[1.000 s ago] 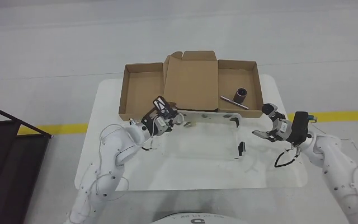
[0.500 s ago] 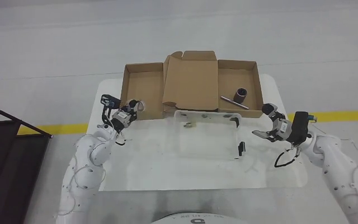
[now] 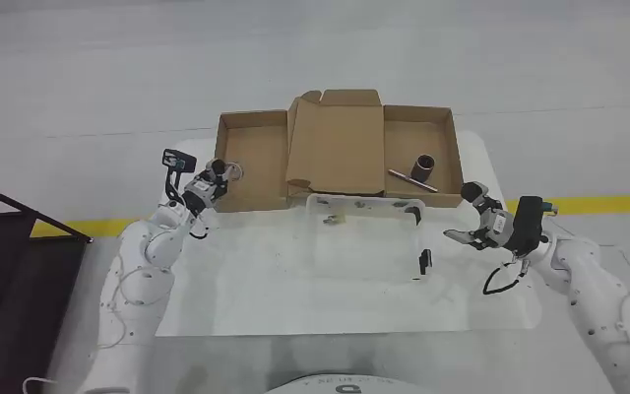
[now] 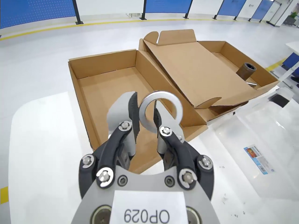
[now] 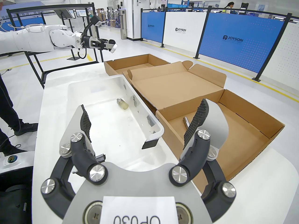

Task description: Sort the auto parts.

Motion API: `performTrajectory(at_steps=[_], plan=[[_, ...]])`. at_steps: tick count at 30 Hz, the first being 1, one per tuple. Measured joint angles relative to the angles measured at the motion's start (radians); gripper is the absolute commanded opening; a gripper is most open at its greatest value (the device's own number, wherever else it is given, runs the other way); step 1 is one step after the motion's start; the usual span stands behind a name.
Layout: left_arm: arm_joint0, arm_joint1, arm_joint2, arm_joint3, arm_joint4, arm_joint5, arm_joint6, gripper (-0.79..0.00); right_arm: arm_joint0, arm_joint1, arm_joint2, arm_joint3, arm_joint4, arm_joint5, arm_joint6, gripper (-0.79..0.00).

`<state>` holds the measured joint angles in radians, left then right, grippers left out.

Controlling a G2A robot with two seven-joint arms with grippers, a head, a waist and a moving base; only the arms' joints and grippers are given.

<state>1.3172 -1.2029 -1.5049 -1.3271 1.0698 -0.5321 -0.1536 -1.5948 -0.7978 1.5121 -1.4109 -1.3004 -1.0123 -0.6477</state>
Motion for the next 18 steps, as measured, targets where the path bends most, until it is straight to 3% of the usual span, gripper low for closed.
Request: performTrajectory(at_steps=[9,15,18], plan=[[0.022,0.007,-0.003,-0.047,-0.014,-0.029,0.021,0.0,0.0,0.0,0.0,0.0,0.0,0.0,0.0,0.0],[0.107,0.013,-0.013,-0.178,-0.002,-0.055,0.072,0.0,0.0,0.0,0.0,0.0,0.0,0.0,0.0,0.0],[0.165,0.017,-0.013,-0.264,0.005,-0.114,0.114,0.0,0.0,0.0,0.0,0.0,0.0,0.0,0.0,0.0]])
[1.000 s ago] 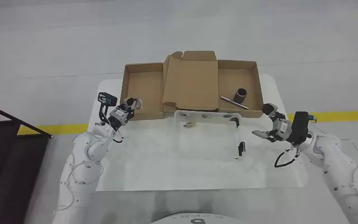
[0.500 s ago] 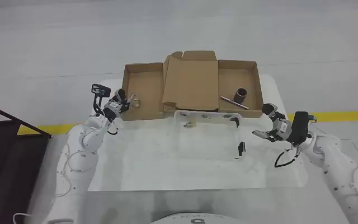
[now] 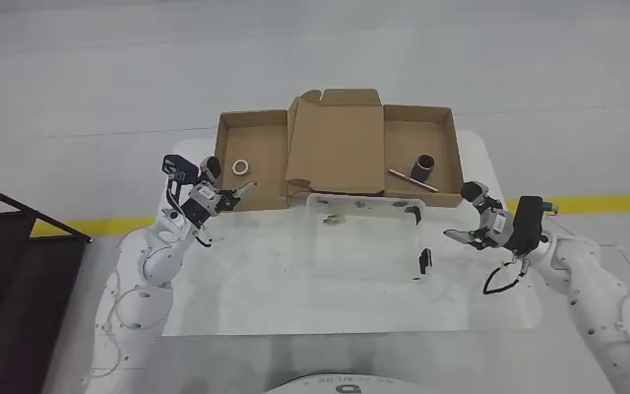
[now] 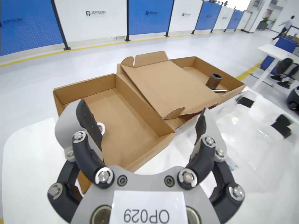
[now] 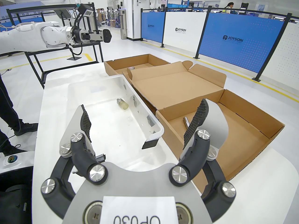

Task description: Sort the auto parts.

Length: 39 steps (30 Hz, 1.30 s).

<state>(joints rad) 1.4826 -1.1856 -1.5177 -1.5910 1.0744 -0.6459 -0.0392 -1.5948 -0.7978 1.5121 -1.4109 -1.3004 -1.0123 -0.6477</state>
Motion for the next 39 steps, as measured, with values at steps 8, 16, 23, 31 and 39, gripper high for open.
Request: performTrajectory(at_steps=[8,16,23,31,39], plan=[[0.066,0.005,0.061,-0.182,0.131,-0.055,0.023,0.0,0.0,0.0,0.0,0.0,0.0,0.0,0.0,0.0],[-0.029,-0.007,0.234,-0.227,0.208,-0.049,-0.097,0.0,0.0,0.0,0.0,0.0,0.0,0.0,0.0,0.0],[-0.165,-0.029,0.393,-0.137,0.184,-0.023,-0.262,0.0,0.0,0.0,0.0,0.0,0.0,0.0,0.0,0.0],[-0.266,-0.051,0.508,-0.048,0.121,0.017,-0.429,0.0,0.0,0.0,0.0,0.0,0.0,0.0,0.0,0.0],[-0.355,-0.078,0.657,-0.013,0.196,0.061,-0.609,0.0,0.0,0.0,0.0,0.0,0.0,0.0,0.0,0.0]])
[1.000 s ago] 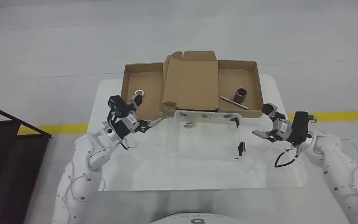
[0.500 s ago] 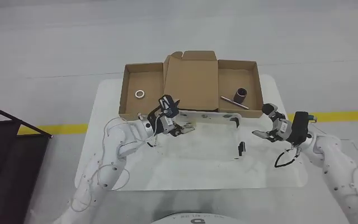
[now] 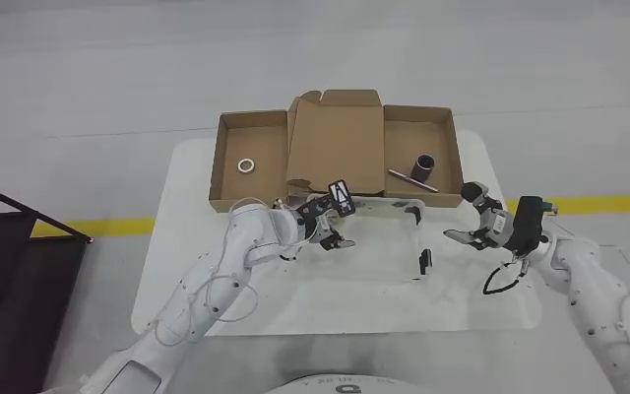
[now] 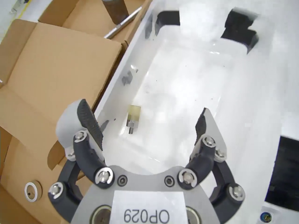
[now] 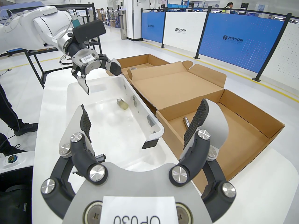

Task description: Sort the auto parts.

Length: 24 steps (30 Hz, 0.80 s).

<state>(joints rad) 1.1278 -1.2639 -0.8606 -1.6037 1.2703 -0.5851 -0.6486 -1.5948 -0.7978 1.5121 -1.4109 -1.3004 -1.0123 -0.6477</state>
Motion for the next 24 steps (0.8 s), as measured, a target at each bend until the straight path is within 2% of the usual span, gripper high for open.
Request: performTrajectory(at_steps=[7,12,24], plan=[[-0.028,-0.012,0.047,-0.001,-0.035,-0.002,-0.04,0.0,0.0,0.0,0.0,0.0,0.0,0.0,0.0,0.0],[-0.008,-0.005,0.05,-0.07,0.038,0.017,-0.081,0.0,0.0,0.0,0.0,0.0,0.0,0.0,0.0,0.0],[-0.008,-0.005,0.049,-0.068,0.033,0.017,-0.08,0.0,0.0,0.0,0.0,0.0,0.0,0.0,0.0,0.0]])
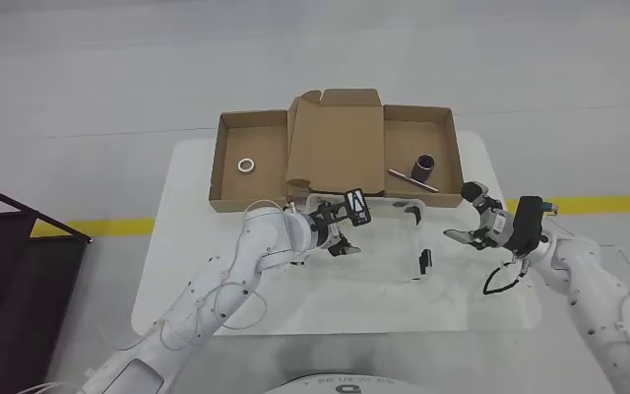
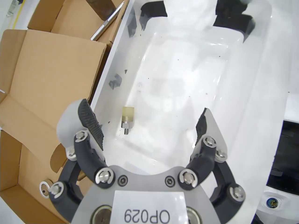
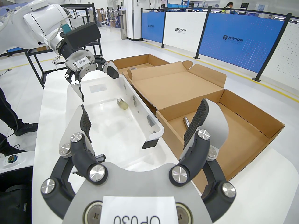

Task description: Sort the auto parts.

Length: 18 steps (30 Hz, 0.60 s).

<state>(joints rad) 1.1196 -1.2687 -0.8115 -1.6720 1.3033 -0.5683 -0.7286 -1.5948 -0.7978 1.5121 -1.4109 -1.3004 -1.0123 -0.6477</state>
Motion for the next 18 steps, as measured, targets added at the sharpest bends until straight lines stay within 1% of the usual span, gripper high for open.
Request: performTrajectory(at_steps=[10,11,12,14,17,18], plan=[[0.0,0.0,0.0,0.0,0.0,0.0,0.0,0.0,0.0,0.0,0.0,0.0,0.0,0.0,0.0,0.0],[0.0,0.0,0.0,0.0,0.0,0.0,0.0,-0.022,0.0,0.0,0.0,0.0,0.0,0.0,0.0,0.0],[0.002,0.0,0.0,0.001,0.001,0.002,0.001,-0.08,0.0,0.0,0.0,0.0,0.0,0.0,0.0,0.0],[0.009,0.0,0.003,0.003,-0.001,0.009,0.005,-0.068,0.0,0.0,0.0,0.0,0.0,0.0,0.0,0.0],[0.009,0.0,0.002,0.003,-0.037,-0.004,-0.019,-0.018,0.0,0.0,0.0,0.0,0.0,0.0,0.0,0.0],[0.007,0.001,0.001,0.001,-0.048,-0.008,-0.033,-0.028,0.0,0.0,0.0,0.0,0.0,0.0,0.0,0.0]])
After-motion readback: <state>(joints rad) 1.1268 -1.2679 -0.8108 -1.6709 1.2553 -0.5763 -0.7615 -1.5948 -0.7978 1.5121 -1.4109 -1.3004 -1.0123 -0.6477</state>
